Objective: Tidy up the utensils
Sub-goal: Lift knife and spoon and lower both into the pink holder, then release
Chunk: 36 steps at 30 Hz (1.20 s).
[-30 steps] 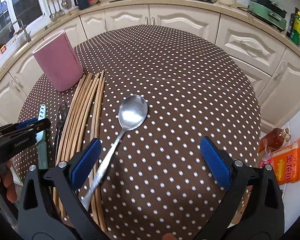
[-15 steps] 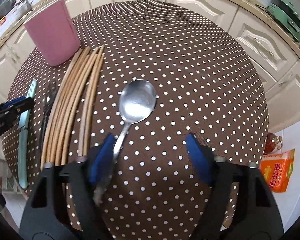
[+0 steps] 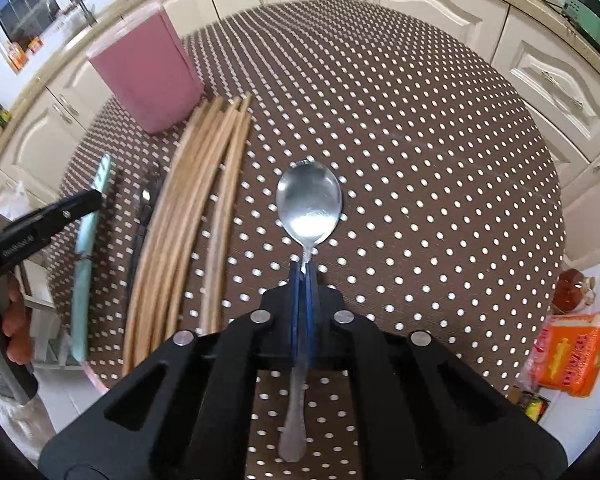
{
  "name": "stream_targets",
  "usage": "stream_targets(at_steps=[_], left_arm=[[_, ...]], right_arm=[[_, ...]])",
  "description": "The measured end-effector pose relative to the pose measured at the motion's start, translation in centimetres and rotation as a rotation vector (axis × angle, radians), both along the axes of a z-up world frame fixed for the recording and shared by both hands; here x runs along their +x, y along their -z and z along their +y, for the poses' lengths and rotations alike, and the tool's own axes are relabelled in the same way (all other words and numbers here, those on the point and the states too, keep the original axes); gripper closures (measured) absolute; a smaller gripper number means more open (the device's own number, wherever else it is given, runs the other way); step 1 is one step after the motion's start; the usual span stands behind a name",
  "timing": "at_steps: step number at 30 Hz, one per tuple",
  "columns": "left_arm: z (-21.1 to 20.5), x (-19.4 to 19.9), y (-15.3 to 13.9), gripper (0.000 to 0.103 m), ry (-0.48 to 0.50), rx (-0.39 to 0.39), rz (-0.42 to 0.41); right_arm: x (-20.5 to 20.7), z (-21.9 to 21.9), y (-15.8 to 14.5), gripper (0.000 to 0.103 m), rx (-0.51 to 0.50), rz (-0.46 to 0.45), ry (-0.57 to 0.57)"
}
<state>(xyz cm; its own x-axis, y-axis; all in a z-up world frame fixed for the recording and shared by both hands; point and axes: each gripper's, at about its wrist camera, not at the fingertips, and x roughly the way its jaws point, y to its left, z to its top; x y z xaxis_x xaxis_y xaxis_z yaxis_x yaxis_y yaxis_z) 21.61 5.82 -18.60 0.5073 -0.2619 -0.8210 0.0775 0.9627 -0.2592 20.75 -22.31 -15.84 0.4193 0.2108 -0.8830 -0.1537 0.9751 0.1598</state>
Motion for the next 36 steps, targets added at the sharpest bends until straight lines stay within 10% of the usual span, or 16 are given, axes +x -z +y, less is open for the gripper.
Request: stream_targets(at_steps=[14, 18, 25, 36], left_arm=[[-1.5, -1.4, -2.7, 0.08, 0.029, 0.03, -0.077], [-1.5, -1.3, -2.6, 0.08, 0.032, 0.024, -0.071], [-1.1, -1.5, -2.7, 0.08, 0.042, 0.02, -0.08], [-1.0, -2.6, -4.6, 0.08, 0.073, -0.031, -0.166]], right_arm=[[0.6, -1.2, -1.3, 0.097, -0.082, 0.048, 0.011], [0.7, -0.6, -0.2, 0.06, -0.094, 0.077, 0.0], [1.0, 0.2, 0.4, 0.096, -0.171, 0.039, -0.017], [-0.4, 0.8, -2.8, 0.099, 0.007, -0.133, -0.027]])
